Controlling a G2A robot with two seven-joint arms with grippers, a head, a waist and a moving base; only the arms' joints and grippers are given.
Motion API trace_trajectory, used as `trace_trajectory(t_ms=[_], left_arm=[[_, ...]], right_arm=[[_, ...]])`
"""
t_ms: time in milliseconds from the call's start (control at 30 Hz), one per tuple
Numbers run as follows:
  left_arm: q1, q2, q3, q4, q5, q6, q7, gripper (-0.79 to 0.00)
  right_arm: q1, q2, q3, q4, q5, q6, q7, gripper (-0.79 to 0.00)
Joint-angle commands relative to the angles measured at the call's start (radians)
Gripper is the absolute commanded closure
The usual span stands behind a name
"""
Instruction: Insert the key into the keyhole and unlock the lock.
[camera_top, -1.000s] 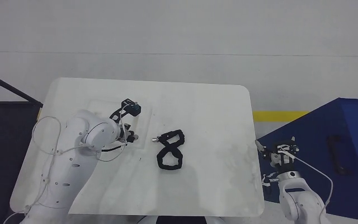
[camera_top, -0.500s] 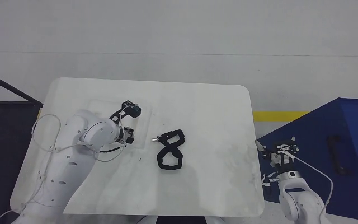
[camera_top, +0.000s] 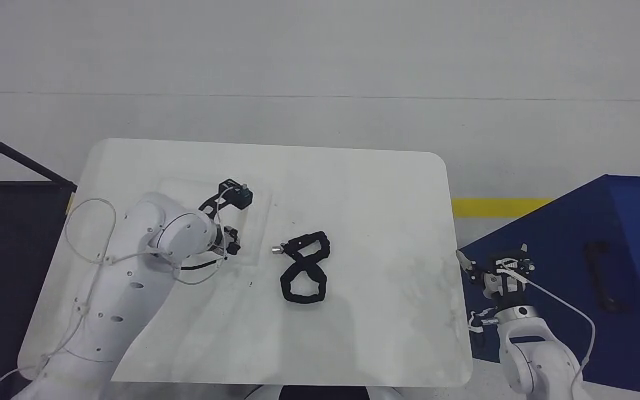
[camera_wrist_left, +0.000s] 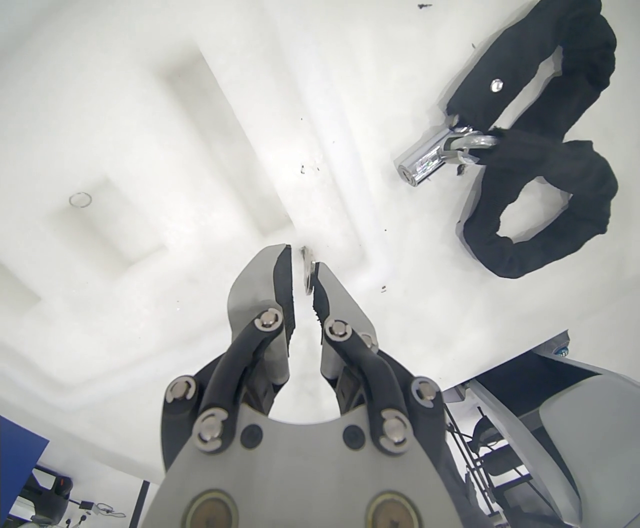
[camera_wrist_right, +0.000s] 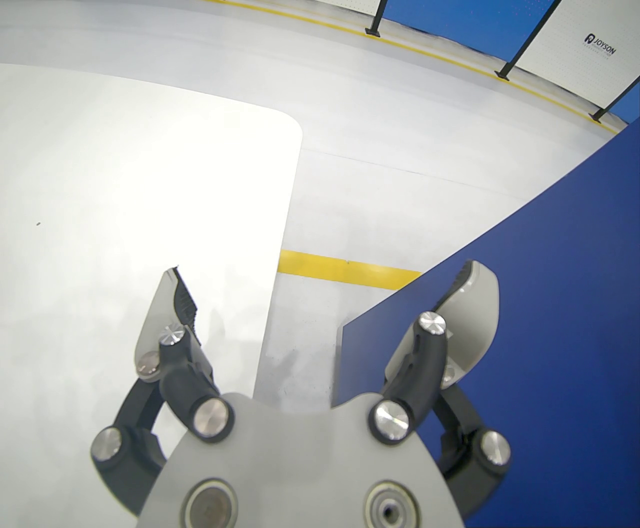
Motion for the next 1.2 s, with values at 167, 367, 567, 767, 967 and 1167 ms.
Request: trace_trajectory(t_ms=[167, 367, 567, 767, 967, 1167], left_arm=[[-0.005, 0.003, -0.005, 0.004, -0.006, -0.004, 0.0, 0.0], [0.029, 0.026, -0.097, -0.108, 0.007, 0.017, -0.005, 0.0], [0.091, 0.061, -0.244, -0.227, -0.077, 0.007, -0.005, 0.0], [0.12, 0.089, -0.312, -0.161, -0.259, -0.048, -0.005, 0.0], [0.022, 0.117, -0.162, 0.038, -0.377, -0.092, -0.005, 0.0], [-0.031, 0.138, -0.137, 0.103, -0.451, -0.098, -0.005, 0.0]], right_arm=[[0.0, 0.0, 0.0, 0.0, 0.0, 0.0, 0.0, -0.785], [0.0, 0.0, 0.0, 0.0, 0.0, 0.0, 0.0, -0.785], [0.0, 0.0, 0.0, 0.0, 0.0, 0.0, 0.0, -0.785], [0.0, 0.0, 0.0, 0.0, 0.0, 0.0, 0.0, -0.785], [0.0, 0.0, 0.0, 0.0, 0.0, 0.0, 0.0, -0.785], [0.0, 0.0, 0.0, 0.0, 0.0, 0.0, 0.0, -0.785]])
